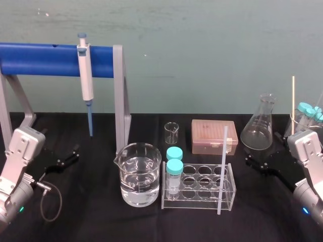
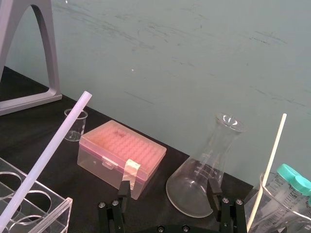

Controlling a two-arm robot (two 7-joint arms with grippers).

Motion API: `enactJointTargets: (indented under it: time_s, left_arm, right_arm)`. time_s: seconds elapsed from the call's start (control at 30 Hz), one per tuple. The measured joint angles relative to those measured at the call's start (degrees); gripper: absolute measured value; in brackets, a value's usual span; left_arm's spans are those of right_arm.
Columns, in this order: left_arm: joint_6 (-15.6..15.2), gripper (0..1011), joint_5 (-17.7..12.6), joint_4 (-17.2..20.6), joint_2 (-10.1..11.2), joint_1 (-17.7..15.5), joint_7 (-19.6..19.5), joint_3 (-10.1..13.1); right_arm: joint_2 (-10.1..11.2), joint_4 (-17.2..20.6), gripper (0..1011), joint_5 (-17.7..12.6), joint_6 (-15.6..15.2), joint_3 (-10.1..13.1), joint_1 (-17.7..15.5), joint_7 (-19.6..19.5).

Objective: Pick up the stirring rod with one hand, then place it down.

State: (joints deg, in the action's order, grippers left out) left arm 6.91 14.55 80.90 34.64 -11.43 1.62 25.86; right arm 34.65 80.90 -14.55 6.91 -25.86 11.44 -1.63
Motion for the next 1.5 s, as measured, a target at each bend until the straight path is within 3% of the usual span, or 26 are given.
enactJointTargets:
  time_s: [1.5]
  left_arm:
    - [0.0,1000,0.0,0.0,0.0,0.0,0.0,0.0]
  right_arm:
    - [0.0,0.0,1003,0.0,0.0,0.0,0.0,0.01]
